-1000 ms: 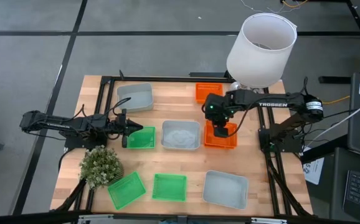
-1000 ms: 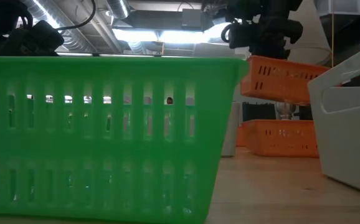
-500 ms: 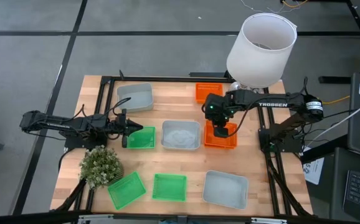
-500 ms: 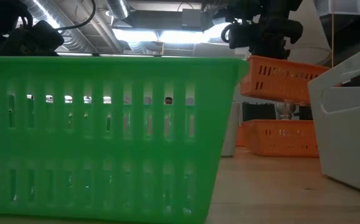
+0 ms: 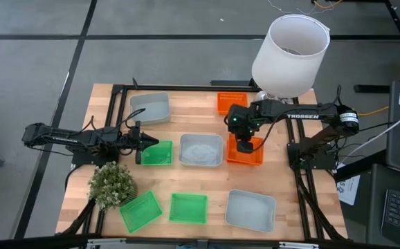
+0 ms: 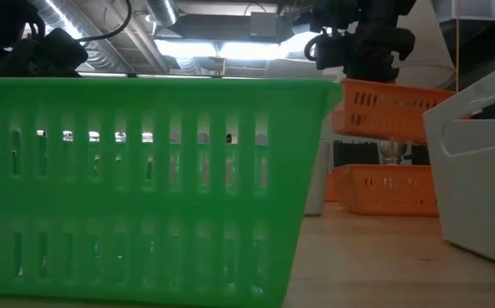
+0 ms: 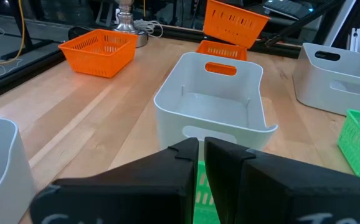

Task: Stack baskets by color
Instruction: Stack the bottom orange bin on top of the middle orange bin

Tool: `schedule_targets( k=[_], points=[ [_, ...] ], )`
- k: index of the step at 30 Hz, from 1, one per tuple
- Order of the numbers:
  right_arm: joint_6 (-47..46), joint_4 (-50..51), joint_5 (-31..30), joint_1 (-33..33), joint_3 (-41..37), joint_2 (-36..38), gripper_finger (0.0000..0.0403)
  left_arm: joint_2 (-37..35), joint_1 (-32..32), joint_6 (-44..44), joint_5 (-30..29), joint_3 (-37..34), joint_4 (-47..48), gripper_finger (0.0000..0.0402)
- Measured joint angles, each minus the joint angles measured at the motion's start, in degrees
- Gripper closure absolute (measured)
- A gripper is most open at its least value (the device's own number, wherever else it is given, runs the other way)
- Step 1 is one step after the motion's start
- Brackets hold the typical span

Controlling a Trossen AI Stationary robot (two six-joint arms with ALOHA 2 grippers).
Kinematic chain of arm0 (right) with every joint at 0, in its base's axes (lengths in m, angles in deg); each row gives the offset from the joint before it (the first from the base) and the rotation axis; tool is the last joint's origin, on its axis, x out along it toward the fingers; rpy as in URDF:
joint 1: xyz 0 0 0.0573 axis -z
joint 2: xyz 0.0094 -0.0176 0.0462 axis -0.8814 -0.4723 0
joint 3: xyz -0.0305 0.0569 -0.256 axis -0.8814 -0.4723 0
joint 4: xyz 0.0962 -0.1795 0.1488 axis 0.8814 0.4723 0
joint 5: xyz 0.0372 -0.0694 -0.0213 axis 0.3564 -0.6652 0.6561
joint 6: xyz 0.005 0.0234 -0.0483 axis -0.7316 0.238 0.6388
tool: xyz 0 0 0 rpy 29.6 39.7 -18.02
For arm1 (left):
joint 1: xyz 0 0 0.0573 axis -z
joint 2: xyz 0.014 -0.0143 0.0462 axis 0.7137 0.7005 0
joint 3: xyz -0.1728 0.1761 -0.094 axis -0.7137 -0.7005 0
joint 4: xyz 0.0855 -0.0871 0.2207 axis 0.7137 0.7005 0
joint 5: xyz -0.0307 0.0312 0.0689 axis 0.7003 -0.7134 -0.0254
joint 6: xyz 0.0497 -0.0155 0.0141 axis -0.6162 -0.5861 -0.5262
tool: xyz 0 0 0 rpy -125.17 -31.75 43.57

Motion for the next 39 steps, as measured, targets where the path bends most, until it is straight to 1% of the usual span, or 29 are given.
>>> schedule_targets(
  k=[7,14,17,21,39],
  points=[
    [1.7,-0.2,-0.9,-1.3,0.0,0.0,0.0403,0.0,0.0,0.0,0.0,0.0,0.0,0.0380],
    [1.5,-0.4,-1.4,-1.3,-0.1,0.0,0.0403,0.0,0.0,0.0,0.0,0.0,0.0,0.0380],
    [1.1,-3.0,-1.4,-1.3,-2.5,0.1,0.0403,0.0,0.0,0.0,0.0,0.0,0.0,0.0380],
    [0.6,-3.3,-1.5,-1.3,-4.8,0.1,0.0403,0.0,0.0,0.0,0.0,0.0,0.0,0.0380],
    [2.9,-3.8,-1.9,-1.3,-4.9,0.2,0.0399,0.0,0.0,0.9,0.0,0.0,0.0,0.0380]
  ],
)
